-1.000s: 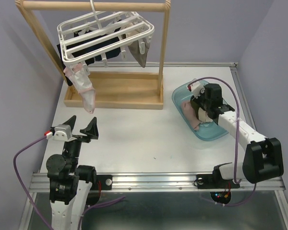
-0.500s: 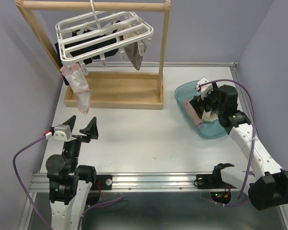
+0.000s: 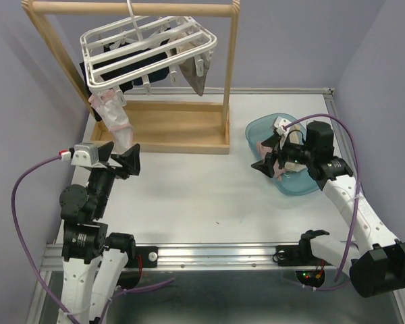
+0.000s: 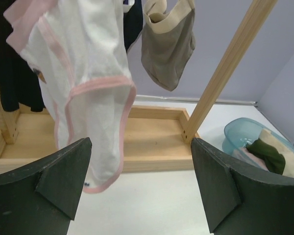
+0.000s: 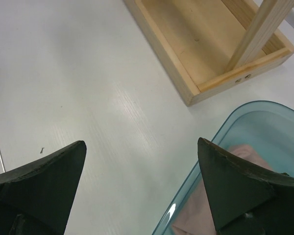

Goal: Remove the underwear clipped to the hanger
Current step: Place the underwear in the bin, then adjust the hanger on the clothesline.

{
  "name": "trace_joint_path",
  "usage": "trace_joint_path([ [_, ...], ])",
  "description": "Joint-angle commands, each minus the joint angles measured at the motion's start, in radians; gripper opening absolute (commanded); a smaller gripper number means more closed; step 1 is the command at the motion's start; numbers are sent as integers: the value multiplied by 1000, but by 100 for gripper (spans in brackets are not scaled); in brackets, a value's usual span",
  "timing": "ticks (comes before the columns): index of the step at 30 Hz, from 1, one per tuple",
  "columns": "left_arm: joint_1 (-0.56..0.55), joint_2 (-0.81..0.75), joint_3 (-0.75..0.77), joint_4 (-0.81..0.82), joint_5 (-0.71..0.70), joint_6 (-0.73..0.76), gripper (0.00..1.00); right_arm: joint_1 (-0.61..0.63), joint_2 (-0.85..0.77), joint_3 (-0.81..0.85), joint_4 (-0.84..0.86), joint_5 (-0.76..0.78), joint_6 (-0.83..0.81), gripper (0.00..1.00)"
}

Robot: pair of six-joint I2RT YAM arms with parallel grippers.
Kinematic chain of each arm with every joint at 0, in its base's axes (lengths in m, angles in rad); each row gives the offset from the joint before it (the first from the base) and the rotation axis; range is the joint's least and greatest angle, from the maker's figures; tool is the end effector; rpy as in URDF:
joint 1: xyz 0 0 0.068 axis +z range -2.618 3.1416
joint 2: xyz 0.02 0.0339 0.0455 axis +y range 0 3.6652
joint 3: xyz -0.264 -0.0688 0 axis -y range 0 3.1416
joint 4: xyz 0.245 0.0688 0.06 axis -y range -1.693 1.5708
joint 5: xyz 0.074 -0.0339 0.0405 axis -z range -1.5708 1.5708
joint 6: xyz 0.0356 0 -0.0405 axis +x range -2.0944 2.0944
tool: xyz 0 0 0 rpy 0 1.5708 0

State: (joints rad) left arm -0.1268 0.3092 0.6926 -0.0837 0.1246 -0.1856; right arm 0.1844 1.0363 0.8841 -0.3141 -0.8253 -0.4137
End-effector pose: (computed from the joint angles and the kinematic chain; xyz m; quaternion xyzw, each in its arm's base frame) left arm 0.0766 -0.0142 0.3734 0.0327 0.5937 -0.1615 0.7877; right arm 0.2158 0.0669 0.3187 -0.4308 0.6833 0.2842 0.5165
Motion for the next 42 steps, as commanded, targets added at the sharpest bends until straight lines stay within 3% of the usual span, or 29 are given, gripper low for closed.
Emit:
trace_joint_path([
  [1,6,100,122,98,29,-28,91,-2,-25,32,0,-61,15,100],
  [9,6,240,286,29,-49,-40,84,0,-58,21,-2,-78,6,100],
  [21,9,349,303,16,-174,15,70,-2,-82,16,-6,-83,1,100],
  [25,13,366,294,61,-181,32,60,0,-81,16,-8,-89,1,100],
  [28,15,369,292,79,-145,44,40,0,-79,18,-8,-90,1,100],
  [29,15,370,295,103,-132,55,29,-2,-81,18,-10,-92,1,100],
  [30,15,367,298,113,-94,60,11,0,-81,18,-10,-90,1,100],
  [32,15,361,295,122,-56,72,2,0,-81,18,-10,-95,1,100],
  [42,15,275,277,242,259,8,0,0,-78,21,-11,-101,6,100],
])
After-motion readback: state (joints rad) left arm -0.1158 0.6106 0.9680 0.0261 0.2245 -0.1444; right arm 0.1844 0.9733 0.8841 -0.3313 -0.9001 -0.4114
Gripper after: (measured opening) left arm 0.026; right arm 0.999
